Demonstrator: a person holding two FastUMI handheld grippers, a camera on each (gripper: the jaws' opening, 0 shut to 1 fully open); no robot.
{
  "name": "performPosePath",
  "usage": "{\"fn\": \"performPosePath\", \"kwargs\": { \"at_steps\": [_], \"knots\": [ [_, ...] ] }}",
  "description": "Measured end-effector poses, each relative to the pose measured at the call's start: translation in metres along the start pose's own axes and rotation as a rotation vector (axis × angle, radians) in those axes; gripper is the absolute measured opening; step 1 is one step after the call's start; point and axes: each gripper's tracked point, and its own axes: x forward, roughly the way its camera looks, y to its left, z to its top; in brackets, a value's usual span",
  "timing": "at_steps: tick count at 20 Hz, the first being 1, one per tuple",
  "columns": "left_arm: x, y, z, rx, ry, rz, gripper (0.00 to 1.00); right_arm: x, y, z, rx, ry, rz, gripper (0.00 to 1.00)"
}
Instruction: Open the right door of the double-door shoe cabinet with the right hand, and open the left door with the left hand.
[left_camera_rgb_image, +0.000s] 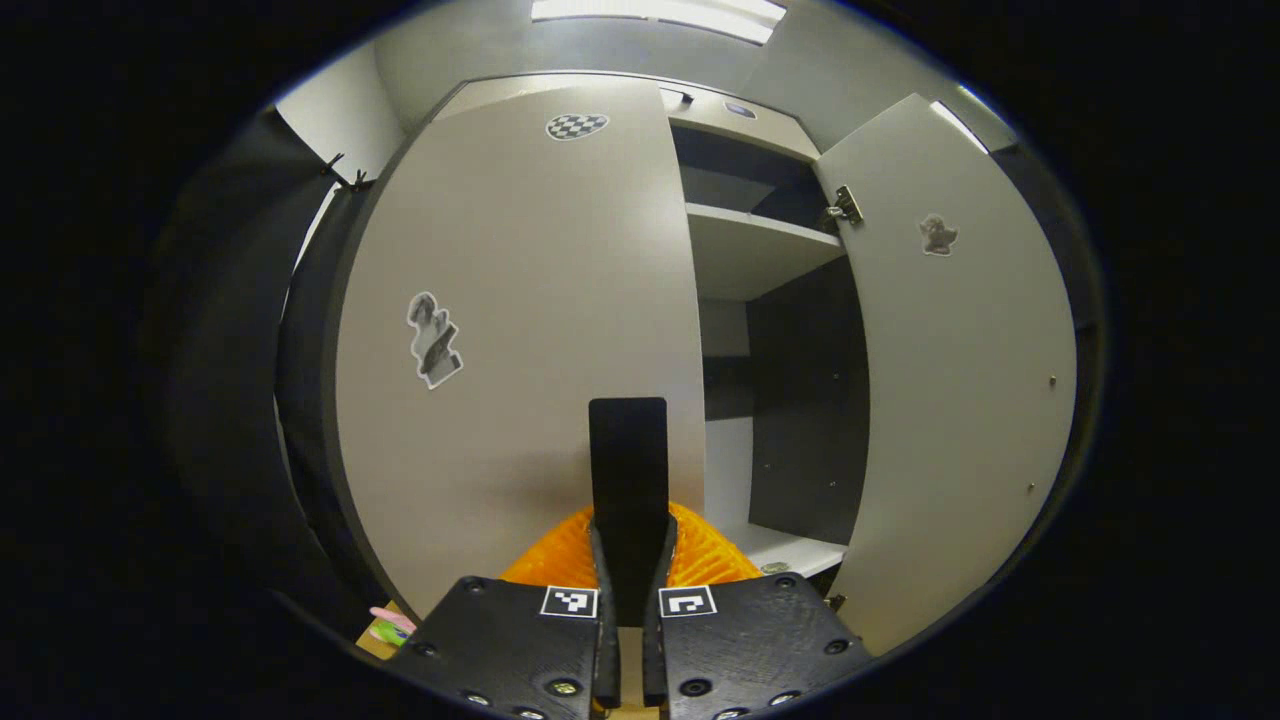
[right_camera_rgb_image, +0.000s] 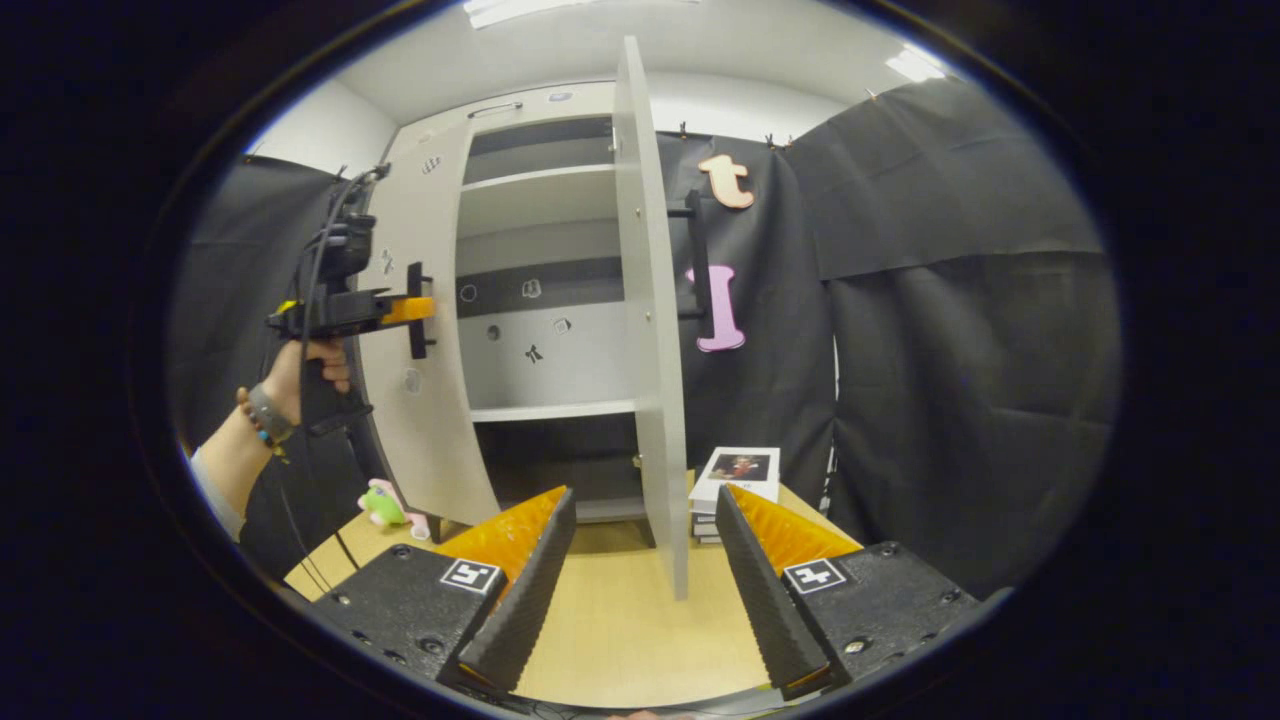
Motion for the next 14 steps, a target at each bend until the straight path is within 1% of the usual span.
{"fn": "performPosePath", "kwargs": {
  "at_steps": [1, 5, 11, 14],
  "knots": [
    [-0.007, 0.002, 0.001, -0.004, 0.010, 0.003, 0.08, -0.001, 0.004, 0.000, -0.002, 0.000, 0.003, 0.89],
    [-0.032, 0.017, 0.002, 0.054, 0.036, 0.040, 0.08, -0.003, 0.016, 0.004, -0.029, -0.014, 0.018, 0.88],
    [-0.063, 0.044, 0.004, 0.053, 0.021, 0.075, 0.07, 0.003, 0.033, 0.006, -0.034, -0.022, 0.052, 0.88],
    [-0.077, 0.059, 0.006, 0.068, 0.019, 0.098, 0.07, 0.007, 0.049, 0.007, -0.032, -0.020, 0.089, 0.88]
  ]
}}
